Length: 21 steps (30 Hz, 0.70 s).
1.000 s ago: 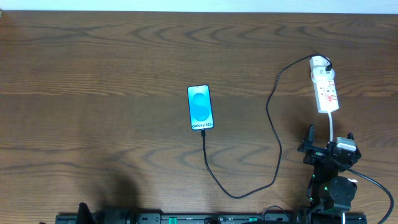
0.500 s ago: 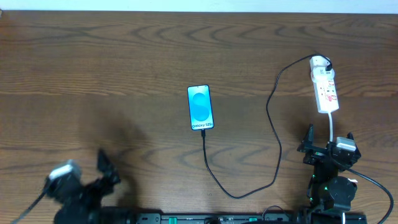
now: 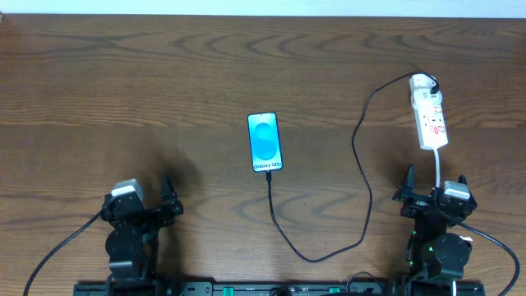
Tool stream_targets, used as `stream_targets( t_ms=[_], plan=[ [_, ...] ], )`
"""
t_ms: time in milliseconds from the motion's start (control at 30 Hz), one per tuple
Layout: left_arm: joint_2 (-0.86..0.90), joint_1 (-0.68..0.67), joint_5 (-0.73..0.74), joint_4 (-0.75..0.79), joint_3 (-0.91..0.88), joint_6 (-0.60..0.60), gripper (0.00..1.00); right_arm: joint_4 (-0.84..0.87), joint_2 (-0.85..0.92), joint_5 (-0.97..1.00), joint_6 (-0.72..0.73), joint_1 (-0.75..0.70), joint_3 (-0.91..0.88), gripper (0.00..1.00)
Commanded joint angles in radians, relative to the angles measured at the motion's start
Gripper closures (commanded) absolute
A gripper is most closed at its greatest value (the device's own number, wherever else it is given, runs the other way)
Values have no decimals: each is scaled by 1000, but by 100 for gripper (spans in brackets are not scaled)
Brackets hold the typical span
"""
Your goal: Plug charger to phone and switch on socket
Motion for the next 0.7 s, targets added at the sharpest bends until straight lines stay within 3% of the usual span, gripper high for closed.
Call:
stream_targets(
  t_ms=[0, 200, 667],
  plan=[
    [-11, 10, 49, 62, -43, 68, 2, -3, -6, -2, -15, -7, -1, 1],
    [-11, 17, 48, 257, -116, 151, 2, -3, -6, -3, -15, -7, -1, 1],
    [-11, 14, 23, 233, -115, 203, 2, -3, -6, -3, -15, -7, -1, 1]
  ],
)
